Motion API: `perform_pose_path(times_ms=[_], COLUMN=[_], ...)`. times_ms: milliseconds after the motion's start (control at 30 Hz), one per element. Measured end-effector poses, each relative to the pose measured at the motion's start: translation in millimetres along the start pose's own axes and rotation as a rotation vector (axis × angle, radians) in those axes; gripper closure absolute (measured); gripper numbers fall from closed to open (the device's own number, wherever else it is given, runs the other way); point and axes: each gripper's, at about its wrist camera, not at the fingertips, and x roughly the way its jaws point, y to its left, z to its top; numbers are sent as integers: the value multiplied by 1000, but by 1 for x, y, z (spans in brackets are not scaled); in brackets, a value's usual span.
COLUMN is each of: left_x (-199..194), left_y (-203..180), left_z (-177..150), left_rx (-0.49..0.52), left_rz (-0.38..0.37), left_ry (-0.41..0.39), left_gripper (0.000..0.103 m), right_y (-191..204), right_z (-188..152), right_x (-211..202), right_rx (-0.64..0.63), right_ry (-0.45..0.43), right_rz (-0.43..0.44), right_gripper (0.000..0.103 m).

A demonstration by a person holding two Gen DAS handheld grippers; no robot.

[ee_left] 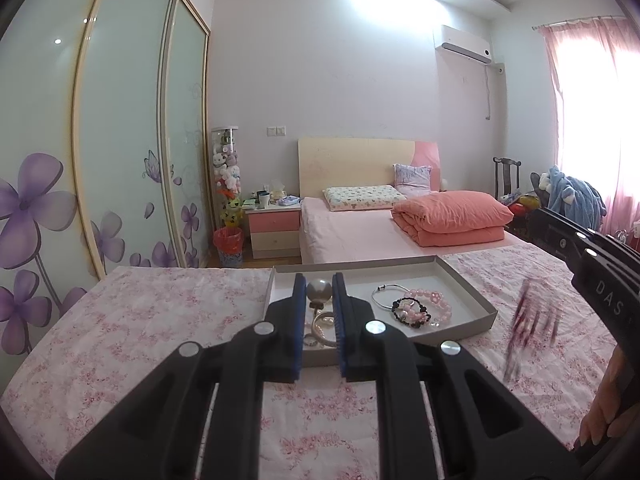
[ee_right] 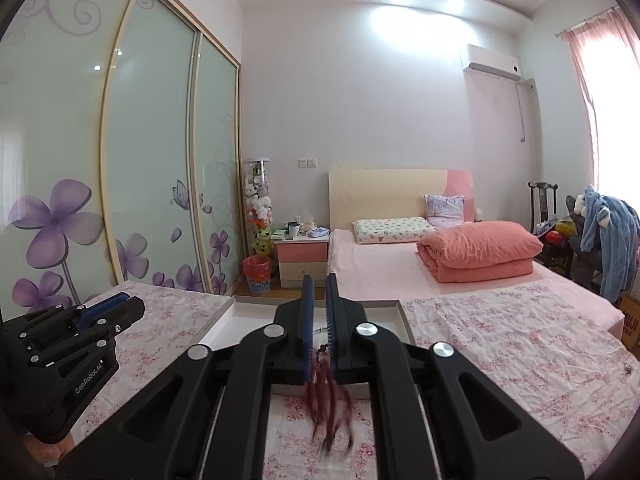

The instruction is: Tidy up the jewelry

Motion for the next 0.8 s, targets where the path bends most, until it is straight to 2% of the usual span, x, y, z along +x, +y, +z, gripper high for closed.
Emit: perform_pose_path(times_ms=[233, 300, 400, 433, 500, 533, 567, 700, 767, 800], left_x=[1, 1, 2, 4, 4, 4, 4, 4, 4, 4], left_y=[0, 2, 9, 13, 17, 20, 21, 24, 25, 26], left_z=[1, 2, 2, 3, 0, 0, 0, -3, -3, -4], left_rx=[-10, -17, -31, -37, -55, -58, -61, -57, -58, -60], left_rz=[-5, -1, 11, 11, 11, 11, 12, 19, 22, 25], left_ry=[4, 3, 5, 10, 20, 23, 26, 34, 35, 36], left_gripper=[89, 89, 89, 89, 89, 89, 89, 89, 89, 89], right_y=[-2, -7, -13, -12, -12, -12, -10, -2, -3, -3], right_z=[1, -8, -41, -53, -73, -81, -89, -113, -121, -122], right_x=[6, 14, 34, 37, 43, 45, 47, 63, 67, 66], right_rx=[-2, -5, -3, -16, -24, -23, -30, -48, -48, -50], right_ry=[14, 104, 369, 439, 541, 576, 603, 719, 752, 740], right_rz=[12, 38, 114, 115, 113, 120, 121, 95, 69, 56], right_gripper=[102, 102, 100, 95, 67, 43, 37, 36, 39, 41])
